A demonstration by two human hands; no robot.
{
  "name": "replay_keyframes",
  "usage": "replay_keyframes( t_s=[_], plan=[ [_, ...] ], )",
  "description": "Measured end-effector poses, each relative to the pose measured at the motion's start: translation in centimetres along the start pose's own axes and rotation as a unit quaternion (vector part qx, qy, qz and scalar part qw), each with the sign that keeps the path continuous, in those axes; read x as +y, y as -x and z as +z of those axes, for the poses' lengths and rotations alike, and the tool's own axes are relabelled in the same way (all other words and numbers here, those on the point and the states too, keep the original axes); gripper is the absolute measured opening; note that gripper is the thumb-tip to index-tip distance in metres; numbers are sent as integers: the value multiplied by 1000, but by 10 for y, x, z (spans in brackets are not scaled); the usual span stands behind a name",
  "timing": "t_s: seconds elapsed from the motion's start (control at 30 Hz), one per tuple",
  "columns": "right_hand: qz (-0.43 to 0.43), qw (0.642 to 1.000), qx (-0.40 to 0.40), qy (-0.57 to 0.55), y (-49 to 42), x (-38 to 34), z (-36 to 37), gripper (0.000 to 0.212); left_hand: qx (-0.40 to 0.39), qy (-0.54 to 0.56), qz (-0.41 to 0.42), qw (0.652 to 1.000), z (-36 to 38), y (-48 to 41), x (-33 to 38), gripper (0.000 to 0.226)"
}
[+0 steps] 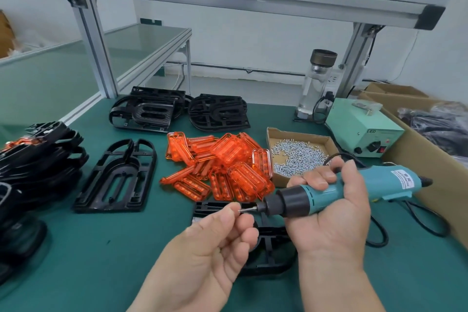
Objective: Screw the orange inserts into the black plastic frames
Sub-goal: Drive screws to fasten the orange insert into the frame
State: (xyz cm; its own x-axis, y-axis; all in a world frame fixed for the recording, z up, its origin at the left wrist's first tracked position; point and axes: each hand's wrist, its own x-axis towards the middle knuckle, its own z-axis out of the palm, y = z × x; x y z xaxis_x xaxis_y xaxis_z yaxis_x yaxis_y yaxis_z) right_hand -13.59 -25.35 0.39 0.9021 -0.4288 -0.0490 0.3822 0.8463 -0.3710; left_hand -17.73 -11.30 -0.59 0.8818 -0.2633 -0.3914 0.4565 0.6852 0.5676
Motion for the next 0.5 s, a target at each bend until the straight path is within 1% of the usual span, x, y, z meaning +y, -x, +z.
replay_keyframes(
  t_s=[0.1,0.23,0.37,0.5],
  plan=[
    [-2,1000,5,4,1,0,-1,12,-26,28,-39,999,0,3,2,13],
    [-6,1000,10,13,2,0,-3,11,-37,51,-65,996,1,3,1,14],
    [-6,1000,18,15,1,1,-5,12,-33,53,-70,996,2,2,0,12],
    [-9,1000,19,18,1,-1,-4,12,-26,51,-57,997,1,1,-1,12]
  ],
)
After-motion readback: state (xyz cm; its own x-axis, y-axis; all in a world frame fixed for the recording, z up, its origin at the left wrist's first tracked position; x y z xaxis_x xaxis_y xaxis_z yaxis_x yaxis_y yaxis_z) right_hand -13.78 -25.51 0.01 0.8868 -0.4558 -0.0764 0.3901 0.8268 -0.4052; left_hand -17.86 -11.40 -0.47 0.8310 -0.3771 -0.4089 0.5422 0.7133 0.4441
